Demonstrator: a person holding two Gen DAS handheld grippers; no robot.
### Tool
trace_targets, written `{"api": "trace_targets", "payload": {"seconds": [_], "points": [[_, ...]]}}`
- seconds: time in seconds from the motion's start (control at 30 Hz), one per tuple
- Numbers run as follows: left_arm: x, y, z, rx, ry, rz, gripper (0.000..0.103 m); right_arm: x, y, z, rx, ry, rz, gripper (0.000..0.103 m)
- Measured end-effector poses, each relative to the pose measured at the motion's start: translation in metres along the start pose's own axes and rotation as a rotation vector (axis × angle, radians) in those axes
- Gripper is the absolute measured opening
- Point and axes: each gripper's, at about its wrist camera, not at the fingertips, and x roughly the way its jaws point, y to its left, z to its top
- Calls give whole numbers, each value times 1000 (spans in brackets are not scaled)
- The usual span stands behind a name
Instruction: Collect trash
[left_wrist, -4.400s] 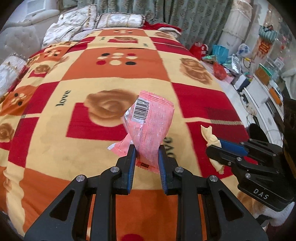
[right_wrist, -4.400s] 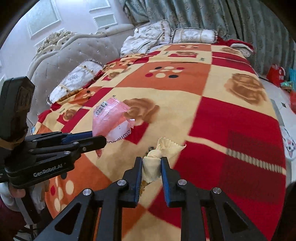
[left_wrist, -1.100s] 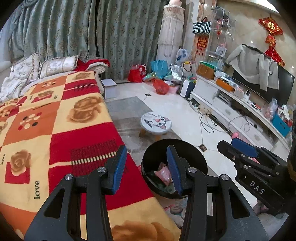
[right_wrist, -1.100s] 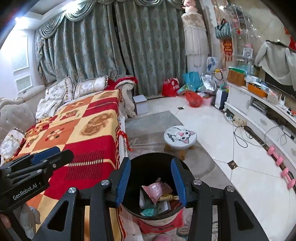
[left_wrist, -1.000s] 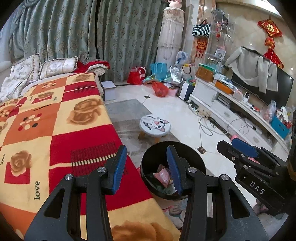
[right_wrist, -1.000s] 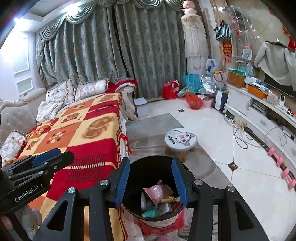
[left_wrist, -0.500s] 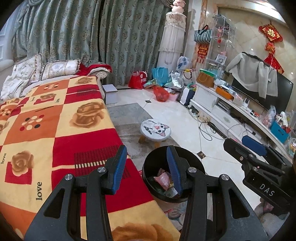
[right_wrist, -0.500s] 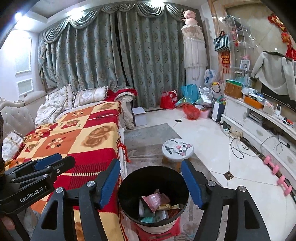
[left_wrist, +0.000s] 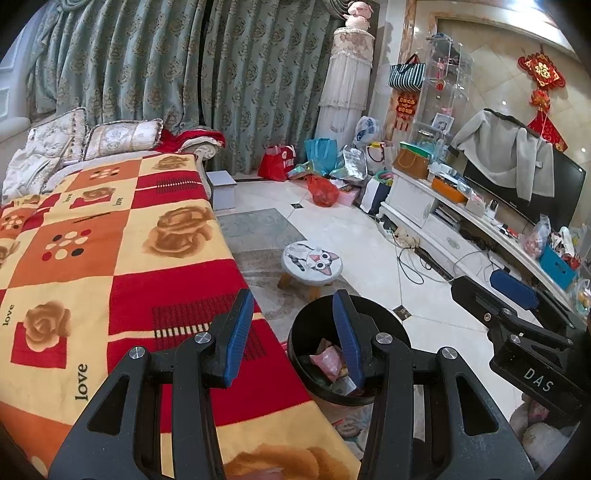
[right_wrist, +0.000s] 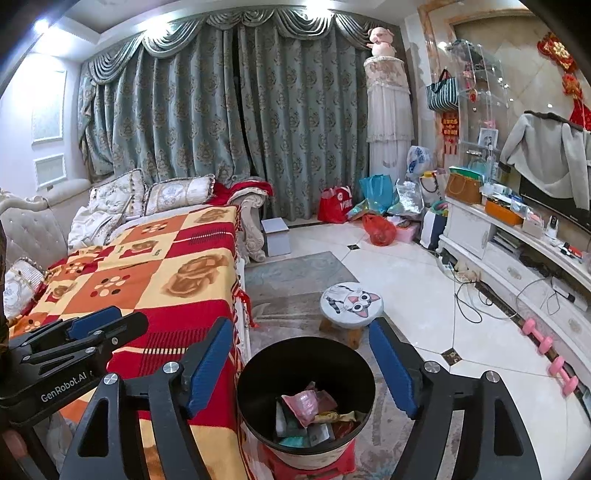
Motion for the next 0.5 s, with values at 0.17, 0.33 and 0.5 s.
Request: {"api": "trace_targets", "payload": {"seconds": [0.17,0.33,0.5], "points": [[0,1,0,-1,4,0,43,0,0,0,0,2,0,75],[0,3,0,-3,2,-3,43,0,0,-1,-1,6,1,75],[0,3,0,-3,3,-4,43,1,0,-1,0,7,-1,76]]}}
